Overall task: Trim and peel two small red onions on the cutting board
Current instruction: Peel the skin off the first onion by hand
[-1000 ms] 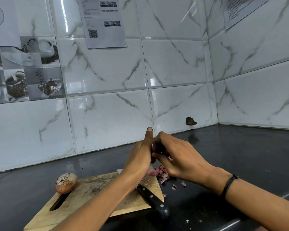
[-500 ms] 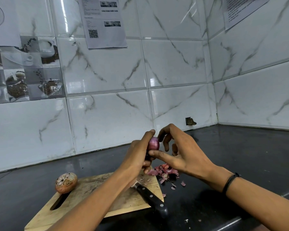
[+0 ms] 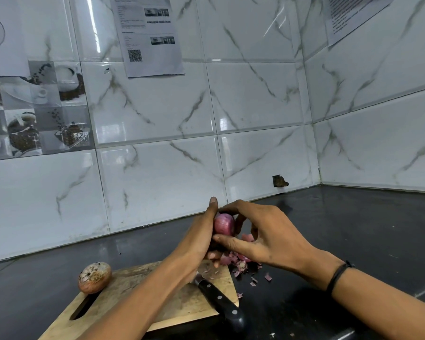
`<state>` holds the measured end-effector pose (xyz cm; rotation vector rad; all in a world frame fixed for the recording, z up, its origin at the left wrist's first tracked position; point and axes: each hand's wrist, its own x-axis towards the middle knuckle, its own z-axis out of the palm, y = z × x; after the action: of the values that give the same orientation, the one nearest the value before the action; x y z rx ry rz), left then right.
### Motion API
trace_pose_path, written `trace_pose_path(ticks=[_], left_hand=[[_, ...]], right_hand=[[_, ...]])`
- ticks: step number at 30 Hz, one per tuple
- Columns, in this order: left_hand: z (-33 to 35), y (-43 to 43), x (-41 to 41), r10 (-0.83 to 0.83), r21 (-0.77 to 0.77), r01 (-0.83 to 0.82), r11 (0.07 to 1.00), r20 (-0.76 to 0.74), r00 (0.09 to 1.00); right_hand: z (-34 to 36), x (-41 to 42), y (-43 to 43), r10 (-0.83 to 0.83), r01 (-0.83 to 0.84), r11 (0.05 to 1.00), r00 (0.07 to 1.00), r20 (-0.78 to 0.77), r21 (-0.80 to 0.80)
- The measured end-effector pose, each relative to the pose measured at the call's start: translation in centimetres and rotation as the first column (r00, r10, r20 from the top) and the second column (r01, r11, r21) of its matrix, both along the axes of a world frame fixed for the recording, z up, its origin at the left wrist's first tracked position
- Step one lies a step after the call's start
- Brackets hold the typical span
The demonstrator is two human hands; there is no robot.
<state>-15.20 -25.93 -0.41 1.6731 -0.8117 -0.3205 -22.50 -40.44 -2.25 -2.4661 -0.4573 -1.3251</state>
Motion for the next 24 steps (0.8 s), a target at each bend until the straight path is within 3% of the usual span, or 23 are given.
trace_pose_path(ticks=[3,7,14,24], left_hand=[[-0.1,-0.3,1.2,0.061,-0.009,-0.061,0.998,0.077,0.995],[0.1,0.0,1.5,-0.023,-0.109,0.034,0.993,0.104,0.994],[-0.1,0.3,1.1,0.011,-0.071,0.011,0.997,0.308,0.951],[0.1,0.8,1.5,0.052,-0.046,-0.039,0.998,0.323,0.945]], right_hand=[[-0.1,0.5,-0.6,-0.03,0.03,0.999,1.0,0.002,0.032],[-0.2,0.7,-1.5,-0.073,0.075,0.99,0.997,-0.022,0.119],[-0.3,0.8,-1.6,-0.074,0.08,0.989,0.996,-0.049,0.123],[-0.2,0.7,-2.0,-0.027,0.028,0.997,0.999,-0.028,0.073]])
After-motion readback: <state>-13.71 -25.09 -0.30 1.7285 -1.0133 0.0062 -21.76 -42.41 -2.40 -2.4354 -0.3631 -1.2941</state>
